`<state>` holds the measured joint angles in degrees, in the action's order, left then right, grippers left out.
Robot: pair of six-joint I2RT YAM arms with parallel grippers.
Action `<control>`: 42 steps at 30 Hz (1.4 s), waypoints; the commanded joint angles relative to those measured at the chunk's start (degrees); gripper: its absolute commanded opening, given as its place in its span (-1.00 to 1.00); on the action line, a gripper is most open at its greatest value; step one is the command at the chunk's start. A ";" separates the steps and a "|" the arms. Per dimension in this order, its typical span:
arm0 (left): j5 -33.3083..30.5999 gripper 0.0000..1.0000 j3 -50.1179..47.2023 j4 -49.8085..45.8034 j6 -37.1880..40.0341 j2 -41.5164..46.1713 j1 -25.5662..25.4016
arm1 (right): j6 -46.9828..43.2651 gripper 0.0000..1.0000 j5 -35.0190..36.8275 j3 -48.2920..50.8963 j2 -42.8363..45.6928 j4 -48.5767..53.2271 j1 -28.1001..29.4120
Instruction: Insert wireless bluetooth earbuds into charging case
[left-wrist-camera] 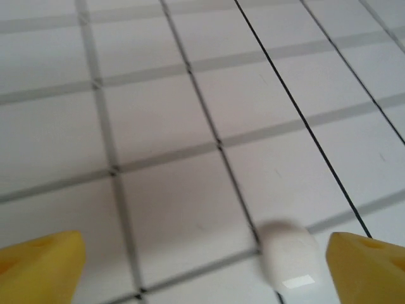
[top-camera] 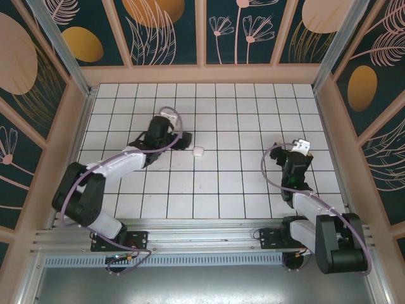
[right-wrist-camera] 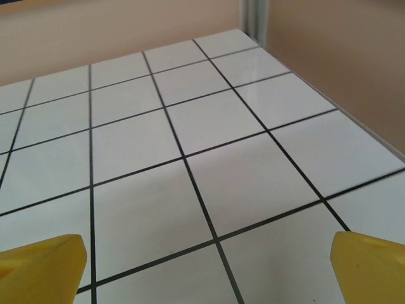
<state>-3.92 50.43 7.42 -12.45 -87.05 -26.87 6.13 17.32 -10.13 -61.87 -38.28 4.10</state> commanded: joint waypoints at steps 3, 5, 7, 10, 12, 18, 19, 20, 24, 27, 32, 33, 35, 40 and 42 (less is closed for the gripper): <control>-10.62 0.97 -13.30 16.04 5.62 10.23 6.87 | -4.24 0.97 -7.65 3.62 -5.43 -21.77 -2.06; -13.49 0.97 -17.61 21.72 7.51 13.11 8.48 | -3.86 0.98 -7.93 3.49 -7.51 -24.32 -2.56; -13.50 0.97 -21.19 25.51 8.78 15.43 10.61 | -3.42 0.98 -8.69 3.36 -9.83 -27.88 -3.31; -12.53 0.97 -25.07 28.76 7.98 17.87 14.34 | -3.22 0.98 -9.45 2.20 -12.86 -30.17 -3.57; -11.64 0.97 -28.62 33.49 7.90 18.50 16.78 | -4.16 0.98 -10.22 0.95 -14.66 -30.13 -3.61; -10.93 0.97 -38.71 53.93 10.08 15.86 20.61 | -4.60 0.98 -10.82 1.35 -23.52 -39.21 -4.10; -10.31 0.97 -40.11 57.78 9.60 15.05 21.23 | -4.57 0.98 -10.75 0.91 -24.62 -39.38 -4.10; -10.05 0.97 -41.13 60.73 10.01 14.04 21.65 | -4.55 0.98 -10.37 0.23 -26.15 -39.54 -4.10; -8.22 0.97 -42.29 68.75 10.62 7.85 22.86 | -3.53 0.98 -11.07 -2.30 -26.02 -34.52 -4.93; -7.77 0.97 -41.90 73.73 11.04 1.28 22.92 | -3.66 0.98 -11.04 -2.14 -26.26 -35.30 -4.96; -7.73 0.98 -38.84 69.41 10.26 -0.08 23.54 | -3.76 0.98 -11.08 -2.22 -26.28 -35.09 -4.80; -7.59 0.98 -38.67 68.60 10.29 0.15 23.55 | -3.76 0.98 -11.14 -2.26 -26.29 -34.95 -4.89; -7.59 0.98 -38.83 68.98 10.31 0.16 23.55 | -3.81 0.98 -11.17 -2.27 -26.28 -35.01 -4.81; -7.68 0.97 -39.03 69.41 10.36 0.12 23.57 | -3.76 0.98 -11.34 -2.57 -26.36 -34.57 -4.94; -7.68 0.98 -39.03 69.49 10.43 0.06 23.54 | -3.76 0.98 -11.36 -2.56 -26.33 -34.57 -4.92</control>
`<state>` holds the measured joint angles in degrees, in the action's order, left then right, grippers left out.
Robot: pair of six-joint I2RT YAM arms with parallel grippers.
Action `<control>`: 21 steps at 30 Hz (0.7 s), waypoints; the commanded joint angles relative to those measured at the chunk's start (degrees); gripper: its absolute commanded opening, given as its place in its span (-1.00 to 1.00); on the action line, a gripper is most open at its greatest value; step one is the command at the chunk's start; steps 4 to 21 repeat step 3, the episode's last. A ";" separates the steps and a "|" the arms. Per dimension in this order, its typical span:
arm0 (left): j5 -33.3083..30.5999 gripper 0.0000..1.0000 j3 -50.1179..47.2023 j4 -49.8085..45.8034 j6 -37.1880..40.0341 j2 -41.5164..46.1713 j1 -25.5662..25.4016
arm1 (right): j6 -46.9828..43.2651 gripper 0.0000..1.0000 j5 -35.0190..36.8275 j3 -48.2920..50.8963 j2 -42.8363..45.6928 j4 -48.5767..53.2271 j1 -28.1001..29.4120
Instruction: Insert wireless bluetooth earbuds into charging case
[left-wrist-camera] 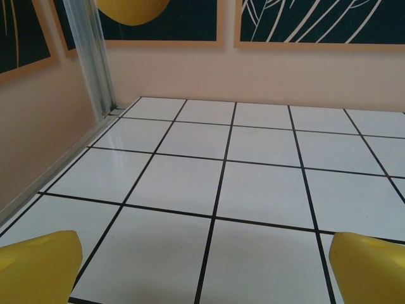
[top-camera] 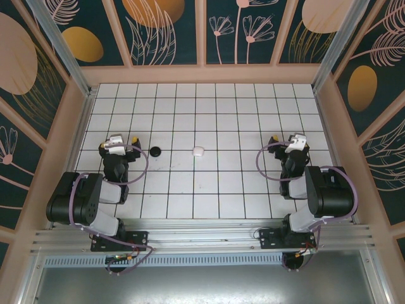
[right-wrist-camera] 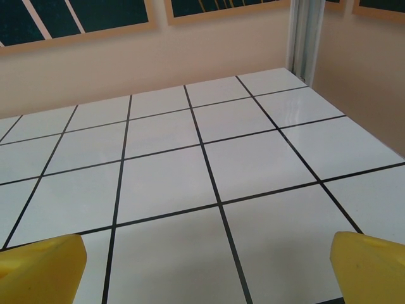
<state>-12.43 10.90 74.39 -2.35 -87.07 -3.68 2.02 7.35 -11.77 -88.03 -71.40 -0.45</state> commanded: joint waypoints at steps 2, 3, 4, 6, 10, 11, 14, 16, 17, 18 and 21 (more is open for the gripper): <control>0.91 0.98 0.82 2.08 0.20 0.04 0.34 | 0.31 0.98 -1.40 -0.71 -0.21 -1.71 -0.33; 0.99 0.97 0.81 1.82 0.21 0.09 0.34 | 0.27 0.98 -1.38 -0.71 -0.21 -1.66 -0.36; 0.99 0.97 0.81 1.82 0.21 0.09 0.34 | 0.27 0.98 -1.38 -0.71 -0.21 -1.66 -0.36; 0.99 0.97 0.81 1.82 0.21 0.09 0.34 | 0.27 0.98 -1.38 -0.71 -0.21 -1.66 -0.36; 0.99 0.97 0.81 1.82 0.21 0.09 0.34 | 0.27 0.98 -1.38 -0.71 -0.21 -1.66 -0.36; 0.99 0.97 0.81 1.82 0.21 0.09 0.34 | 0.27 0.98 -1.38 -0.71 -0.21 -1.66 -0.36; 0.99 0.97 0.81 1.82 0.21 0.09 0.34 | 0.27 0.98 -1.38 -0.71 -0.21 -1.66 -0.36; 0.99 0.97 0.81 1.82 0.21 0.09 0.34 | 0.27 0.98 -1.38 -0.71 -0.21 -1.66 -0.36; 0.99 0.97 0.81 1.82 0.21 0.09 0.34 | 0.27 0.98 -1.38 -0.71 -0.21 -1.66 -0.36; 0.99 0.97 0.81 1.82 0.21 0.09 0.34 | 0.27 0.98 -1.38 -0.71 -0.21 -1.66 -0.36; 0.99 0.97 0.81 1.82 0.21 0.09 0.34 | 0.27 0.98 -1.38 -0.71 -0.21 -1.66 -0.36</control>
